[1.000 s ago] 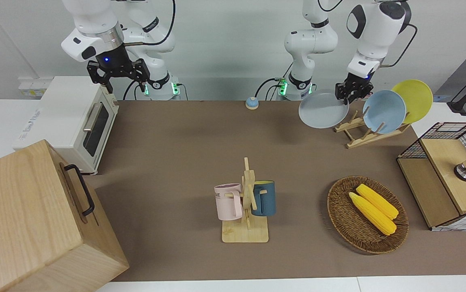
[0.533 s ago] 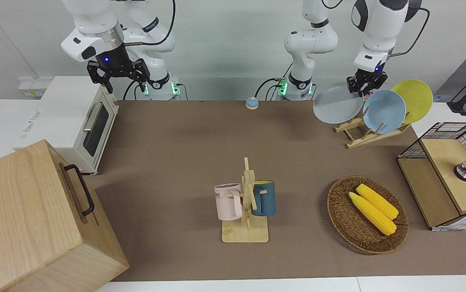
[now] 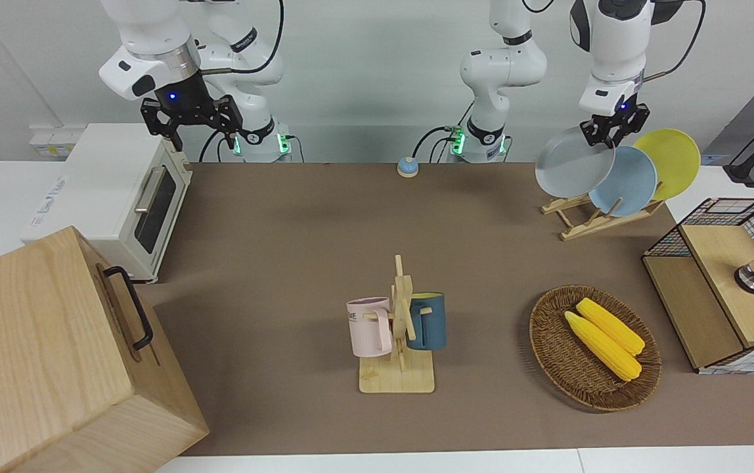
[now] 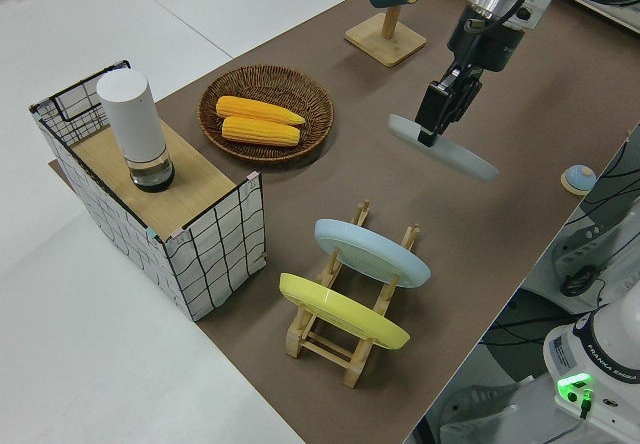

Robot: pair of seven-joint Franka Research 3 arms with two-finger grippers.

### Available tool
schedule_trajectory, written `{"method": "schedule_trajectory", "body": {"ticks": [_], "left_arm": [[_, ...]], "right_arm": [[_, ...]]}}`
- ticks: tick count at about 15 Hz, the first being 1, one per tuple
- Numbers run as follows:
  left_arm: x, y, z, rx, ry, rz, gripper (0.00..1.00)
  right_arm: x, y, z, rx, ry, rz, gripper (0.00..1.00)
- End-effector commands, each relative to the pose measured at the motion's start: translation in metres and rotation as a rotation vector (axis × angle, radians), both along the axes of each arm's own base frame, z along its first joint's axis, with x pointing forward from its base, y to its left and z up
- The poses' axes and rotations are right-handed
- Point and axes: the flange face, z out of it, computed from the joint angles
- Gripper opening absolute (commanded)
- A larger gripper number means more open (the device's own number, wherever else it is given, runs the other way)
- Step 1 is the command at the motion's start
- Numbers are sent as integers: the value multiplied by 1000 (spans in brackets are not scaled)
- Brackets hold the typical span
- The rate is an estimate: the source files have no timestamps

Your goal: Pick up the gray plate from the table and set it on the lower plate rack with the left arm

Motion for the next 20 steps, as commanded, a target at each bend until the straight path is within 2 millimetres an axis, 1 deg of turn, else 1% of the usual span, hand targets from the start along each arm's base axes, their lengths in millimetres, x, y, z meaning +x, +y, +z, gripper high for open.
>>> {"method": "schedule_trajectory", "body": {"ticks": [1, 3, 6, 9, 12, 14, 15, 16, 18, 20], "left_arm": [[-4, -7, 5, 120, -4, 29, 0], [-3, -14, -1, 181, -12, 60, 0], [-5, -24, -18, 306, -21, 83, 0], [-7, -23, -26, 362, -30, 103, 0], [-10, -21, -30, 442, -47, 134, 0], [-10, -22, -35, 458, -68, 162, 0], [-11, -21, -44, 464, -69, 175, 0], [-11, -22, -49, 481, -84, 189, 0], [-13, -29, -61, 506, -107, 206, 0], [-15, -33, -68, 528, -132, 224, 0]], "right_arm": [[-2, 0, 3, 5, 7, 1, 990], [-2, 0, 3, 5, 7, 0, 990], [-2, 0, 3, 5, 7, 1, 987], [-2, 0, 3, 5, 7, 1, 990], [-2, 0, 3, 5, 7, 0, 987], [-2, 0, 3, 5, 7, 0, 987], [-2, 0, 3, 5, 7, 0, 990], [-2, 0, 3, 5, 7, 0, 990], [-2, 0, 3, 5, 7, 1, 990], [-2, 0, 3, 5, 7, 0, 987]]}}
